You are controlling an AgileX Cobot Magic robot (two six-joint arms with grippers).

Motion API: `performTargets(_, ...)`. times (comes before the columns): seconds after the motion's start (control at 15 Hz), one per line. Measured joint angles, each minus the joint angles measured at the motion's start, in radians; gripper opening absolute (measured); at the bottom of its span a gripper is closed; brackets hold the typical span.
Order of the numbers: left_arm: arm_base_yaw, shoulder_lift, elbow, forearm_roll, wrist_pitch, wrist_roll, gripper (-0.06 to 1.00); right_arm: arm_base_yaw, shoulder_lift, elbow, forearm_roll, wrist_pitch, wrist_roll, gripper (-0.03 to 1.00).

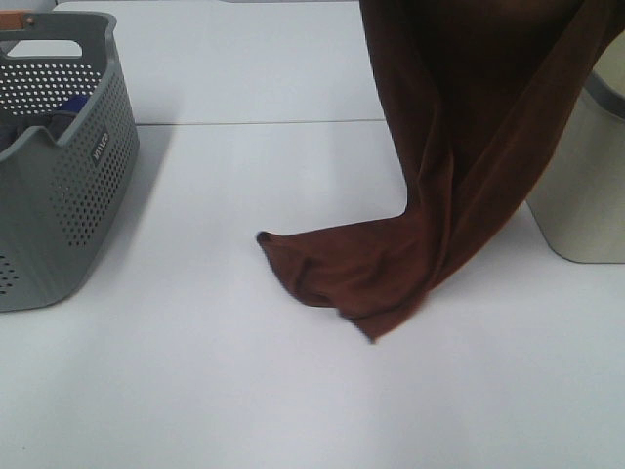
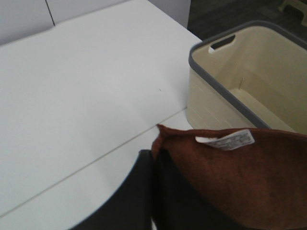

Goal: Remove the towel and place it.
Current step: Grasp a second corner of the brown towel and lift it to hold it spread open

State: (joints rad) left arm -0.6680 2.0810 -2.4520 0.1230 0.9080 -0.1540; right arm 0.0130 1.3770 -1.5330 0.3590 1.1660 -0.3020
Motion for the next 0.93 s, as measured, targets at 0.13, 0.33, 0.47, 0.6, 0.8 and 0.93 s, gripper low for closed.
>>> performTargets(0.13,0.008,-0.057,-0.005,0.073,0.021,0.0,0.0,0.0,-0.016,-0.06,-0.001,0.012,0.001,0.0)
performTargets(0.33,0.015,-0.12,-0.005,0.133,0.099,-0.001,0.0,0.0,-0.016,-0.122,0.005,0.011,0.001,0.0)
performTargets(0.47,0.015,-0.166,-0.005,0.152,0.118,-0.001,0.0,0.0,-0.016,-0.158,0.061,-0.029,0.001,0.0)
performTargets(0.6,0.015,-0.169,-0.007,0.182,0.124,-0.001,0.0,0.0,-0.011,-0.158,0.089,-0.036,0.001,0.0)
performTargets(0.8,0.015,-0.113,-0.01,0.252,0.196,0.0,0.0,0.001,0.049,-0.158,0.109,-0.038,0.001,0.0)
performTargets(0.93,0.022,-0.027,-0.01,0.322,0.196,-0.001,0.0,0.001,0.122,-0.158,0.109,-0.088,0.001,0.0)
